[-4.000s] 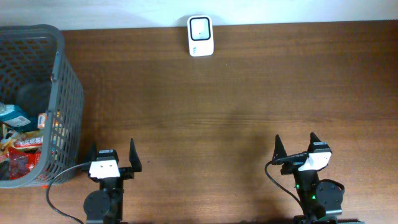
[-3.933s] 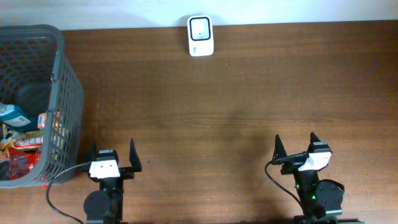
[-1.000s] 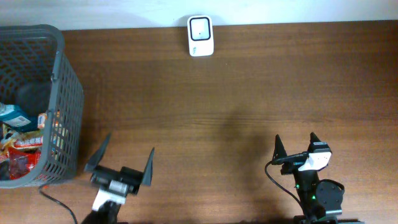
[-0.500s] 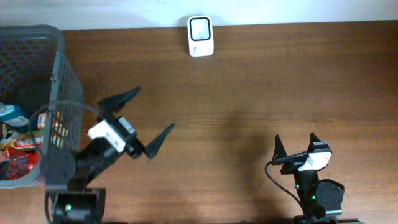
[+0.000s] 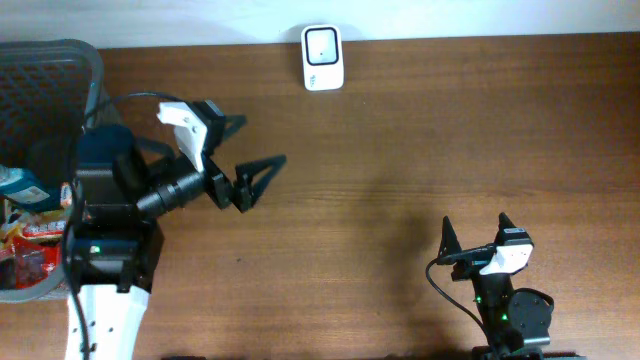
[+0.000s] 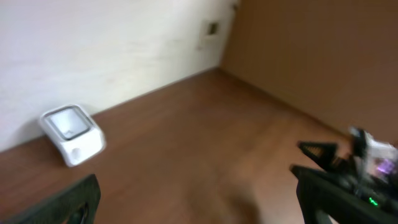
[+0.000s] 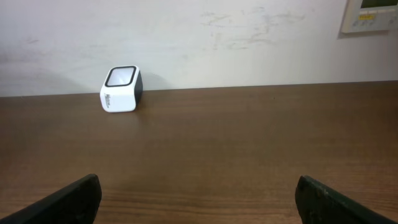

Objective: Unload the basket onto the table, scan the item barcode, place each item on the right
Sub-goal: 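Swing the left gripper over and down into the grey basket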

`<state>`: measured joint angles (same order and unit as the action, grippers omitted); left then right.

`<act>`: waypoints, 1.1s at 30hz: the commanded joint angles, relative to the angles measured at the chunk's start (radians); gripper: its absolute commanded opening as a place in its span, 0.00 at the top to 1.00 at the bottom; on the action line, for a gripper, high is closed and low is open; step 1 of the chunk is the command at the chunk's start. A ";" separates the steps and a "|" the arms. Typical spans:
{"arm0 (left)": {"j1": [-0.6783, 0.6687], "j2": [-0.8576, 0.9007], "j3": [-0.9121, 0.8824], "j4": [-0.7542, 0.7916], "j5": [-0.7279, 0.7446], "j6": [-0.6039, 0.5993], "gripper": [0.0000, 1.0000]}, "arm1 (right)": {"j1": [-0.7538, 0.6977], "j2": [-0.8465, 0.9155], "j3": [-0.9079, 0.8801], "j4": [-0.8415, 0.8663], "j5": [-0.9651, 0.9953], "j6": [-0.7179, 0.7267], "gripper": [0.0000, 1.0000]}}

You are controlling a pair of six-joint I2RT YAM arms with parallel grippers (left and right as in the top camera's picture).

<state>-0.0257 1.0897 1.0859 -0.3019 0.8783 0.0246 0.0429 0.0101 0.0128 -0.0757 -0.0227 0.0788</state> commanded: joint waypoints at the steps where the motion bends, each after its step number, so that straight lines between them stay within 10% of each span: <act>1: 0.003 0.017 0.230 -0.294 -0.451 -0.009 0.01 | 0.001 -0.006 -0.007 -0.004 0.009 0.004 0.02; 9: 0.003 0.057 0.275 -0.499 -0.568 -0.010 0.01 | 0.001 -0.006 -0.007 -0.004 0.008 0.004 0.02; 13: 0.006 0.056 0.284 -0.480 -0.931 -0.188 0.01 | 0.001 -0.006 -0.007 -0.004 0.008 0.004 0.02; 22: 0.171 0.054 0.488 -0.414 -0.875 -0.197 0.01 | 0.001 -0.006 -0.007 -0.004 0.009 0.004 0.02; 27: 0.524 0.055 0.489 -0.496 -0.894 -0.488 0.01 | 0.001 -0.006 -0.007 -0.004 0.009 0.004 0.02; 33: 0.678 0.068 0.487 -0.628 -0.863 -0.507 0.01 | 0.001 -0.006 -0.007 -0.004 0.008 0.004 0.02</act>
<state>0.6403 1.1500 1.5627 -0.8906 -0.0139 -0.4469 0.0429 0.0101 0.0128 -0.0757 -0.0223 0.0792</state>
